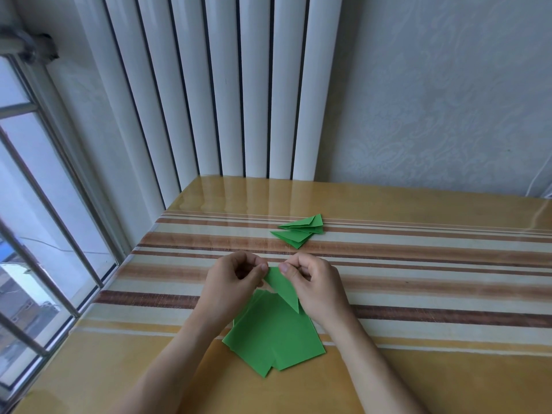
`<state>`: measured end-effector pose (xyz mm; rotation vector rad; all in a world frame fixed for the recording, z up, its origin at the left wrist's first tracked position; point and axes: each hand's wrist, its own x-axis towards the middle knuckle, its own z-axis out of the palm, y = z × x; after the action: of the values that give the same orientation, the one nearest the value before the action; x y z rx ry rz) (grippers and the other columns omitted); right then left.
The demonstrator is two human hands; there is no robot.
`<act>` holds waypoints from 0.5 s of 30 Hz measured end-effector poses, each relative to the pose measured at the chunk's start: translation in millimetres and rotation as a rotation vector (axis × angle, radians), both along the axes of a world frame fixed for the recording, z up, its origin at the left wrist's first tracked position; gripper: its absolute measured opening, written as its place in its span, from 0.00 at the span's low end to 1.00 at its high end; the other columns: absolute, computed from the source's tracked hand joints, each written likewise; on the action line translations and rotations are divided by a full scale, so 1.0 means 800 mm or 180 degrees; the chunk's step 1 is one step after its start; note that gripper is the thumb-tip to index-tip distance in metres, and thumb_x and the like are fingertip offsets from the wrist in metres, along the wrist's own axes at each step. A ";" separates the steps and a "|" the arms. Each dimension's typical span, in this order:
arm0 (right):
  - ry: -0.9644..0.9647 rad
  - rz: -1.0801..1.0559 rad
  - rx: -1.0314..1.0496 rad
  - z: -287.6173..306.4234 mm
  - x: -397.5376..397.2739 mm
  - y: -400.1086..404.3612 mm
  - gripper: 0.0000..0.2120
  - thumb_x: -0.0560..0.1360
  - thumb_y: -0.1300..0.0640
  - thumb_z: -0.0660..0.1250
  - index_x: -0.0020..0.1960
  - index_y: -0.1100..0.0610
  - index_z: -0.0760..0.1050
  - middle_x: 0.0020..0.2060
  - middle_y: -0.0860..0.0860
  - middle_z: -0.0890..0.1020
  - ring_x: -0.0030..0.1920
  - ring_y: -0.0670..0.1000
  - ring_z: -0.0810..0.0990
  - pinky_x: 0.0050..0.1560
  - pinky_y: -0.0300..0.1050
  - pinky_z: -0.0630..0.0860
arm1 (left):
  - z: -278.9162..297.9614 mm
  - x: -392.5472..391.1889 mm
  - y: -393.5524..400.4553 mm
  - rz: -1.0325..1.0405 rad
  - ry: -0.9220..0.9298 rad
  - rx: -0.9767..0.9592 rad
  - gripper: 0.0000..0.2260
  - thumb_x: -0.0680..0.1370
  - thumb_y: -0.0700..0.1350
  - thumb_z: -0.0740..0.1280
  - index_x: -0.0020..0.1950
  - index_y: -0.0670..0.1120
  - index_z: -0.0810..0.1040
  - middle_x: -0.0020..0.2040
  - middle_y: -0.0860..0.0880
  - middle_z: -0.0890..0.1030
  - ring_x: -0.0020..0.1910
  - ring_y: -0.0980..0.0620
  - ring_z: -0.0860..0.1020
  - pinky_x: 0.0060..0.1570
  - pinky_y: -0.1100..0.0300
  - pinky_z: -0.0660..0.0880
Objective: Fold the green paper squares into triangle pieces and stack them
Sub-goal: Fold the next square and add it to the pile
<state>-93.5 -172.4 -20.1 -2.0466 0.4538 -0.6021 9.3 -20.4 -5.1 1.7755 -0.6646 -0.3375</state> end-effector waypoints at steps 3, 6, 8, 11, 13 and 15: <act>-0.0003 0.0145 -0.0058 -0.003 0.001 0.002 0.10 0.81 0.47 0.70 0.45 0.50 0.82 0.39 0.50 0.85 0.42 0.53 0.83 0.43 0.59 0.80 | 0.000 0.000 0.001 -0.0096 -0.0120 0.0097 0.04 0.80 0.44 0.73 0.45 0.46 0.85 0.37 0.49 0.86 0.36 0.56 0.83 0.40 0.63 0.78; -0.0033 0.0208 -0.0119 -0.003 0.002 0.005 0.08 0.81 0.48 0.70 0.46 0.50 0.81 0.40 0.47 0.84 0.42 0.48 0.82 0.43 0.54 0.80 | 0.000 0.002 0.002 -0.0034 -0.0153 0.0155 0.05 0.79 0.44 0.74 0.44 0.47 0.86 0.36 0.50 0.86 0.33 0.57 0.80 0.38 0.61 0.78; -0.0071 0.0219 -0.0182 -0.001 0.001 0.005 0.06 0.81 0.50 0.70 0.47 0.50 0.81 0.38 0.43 0.82 0.40 0.44 0.79 0.39 0.43 0.75 | 0.000 0.002 0.001 0.0009 -0.0157 0.0158 0.05 0.79 0.44 0.74 0.43 0.48 0.86 0.34 0.51 0.85 0.30 0.59 0.77 0.34 0.64 0.73; -0.0095 0.0208 -0.0353 0.001 0.000 0.005 0.07 0.81 0.52 0.70 0.46 0.51 0.80 0.35 0.43 0.79 0.36 0.43 0.76 0.34 0.35 0.67 | 0.000 0.000 -0.001 -0.0040 -0.0115 0.0150 0.06 0.79 0.45 0.74 0.42 0.48 0.86 0.32 0.51 0.84 0.28 0.59 0.73 0.31 0.66 0.68; -0.0063 0.0174 -0.0423 0.001 0.000 0.006 0.07 0.81 0.52 0.70 0.45 0.52 0.80 0.34 0.44 0.79 0.36 0.44 0.76 0.33 0.36 0.67 | 0.000 -0.001 -0.001 -0.0079 -0.0104 0.0158 0.07 0.80 0.45 0.74 0.42 0.48 0.86 0.32 0.49 0.84 0.28 0.58 0.71 0.31 0.65 0.67; -0.0050 0.0141 -0.0348 0.001 0.000 0.006 0.08 0.81 0.51 0.71 0.45 0.52 0.80 0.34 0.45 0.80 0.36 0.44 0.76 0.33 0.36 0.67 | 0.002 -0.003 -0.001 -0.0061 -0.0086 0.0131 0.07 0.80 0.44 0.73 0.42 0.47 0.86 0.30 0.51 0.82 0.27 0.60 0.70 0.30 0.67 0.66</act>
<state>-93.2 -167.7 -19.2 -2.1482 0.3725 -0.6276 7.1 -20.8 -3.7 1.8166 -0.6987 -0.3430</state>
